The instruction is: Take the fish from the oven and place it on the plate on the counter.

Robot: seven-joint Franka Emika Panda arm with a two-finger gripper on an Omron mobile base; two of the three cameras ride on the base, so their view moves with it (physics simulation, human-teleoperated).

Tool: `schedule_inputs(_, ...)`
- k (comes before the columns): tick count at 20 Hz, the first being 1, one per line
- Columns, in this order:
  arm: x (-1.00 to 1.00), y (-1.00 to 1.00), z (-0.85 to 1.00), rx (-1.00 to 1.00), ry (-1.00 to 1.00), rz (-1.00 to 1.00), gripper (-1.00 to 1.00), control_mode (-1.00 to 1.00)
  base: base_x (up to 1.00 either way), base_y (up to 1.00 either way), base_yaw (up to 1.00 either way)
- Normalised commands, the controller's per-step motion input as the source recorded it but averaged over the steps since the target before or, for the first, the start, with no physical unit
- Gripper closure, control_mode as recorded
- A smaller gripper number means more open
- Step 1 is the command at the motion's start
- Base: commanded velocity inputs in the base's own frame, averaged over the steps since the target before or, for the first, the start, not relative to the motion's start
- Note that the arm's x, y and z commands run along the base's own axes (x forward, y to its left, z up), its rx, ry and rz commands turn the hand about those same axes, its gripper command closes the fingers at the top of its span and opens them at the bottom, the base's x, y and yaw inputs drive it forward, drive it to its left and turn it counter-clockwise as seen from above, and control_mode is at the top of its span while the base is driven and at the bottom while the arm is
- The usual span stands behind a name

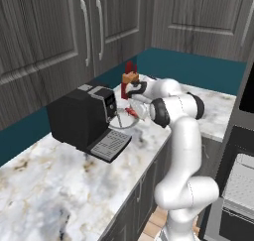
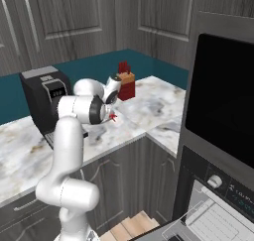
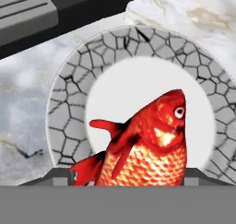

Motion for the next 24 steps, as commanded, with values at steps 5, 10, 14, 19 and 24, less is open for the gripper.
schedule_inputs(5, 0.01, 0.32, -0.24, 0.00, -0.06, 0.07, 1.00, -1.00, 0.00, 0.00, 0.00)
schedule_inputs(10, 0.00, 0.29, -0.08, -0.01, -0.03, 0.06, 1.00, -1.00, 0.00, 0.00, 0.00)
schedule_inputs(14, 0.00, 0.23, 0.03, -0.03, 0.00, 0.02, 1.00, -1.00, 0.00, 0.00, 0.00)
schedule_inputs(19, 0.00, 0.07, 0.27, -0.03, -0.06, 0.00, 1.00, -1.00, 0.00, 0.00, 0.00)
schedule_inputs(24, 0.00, 0.03, 0.23, 0.00, -0.11, 0.00, 1.00, -1.00, 0.00, 0.00, 0.00)
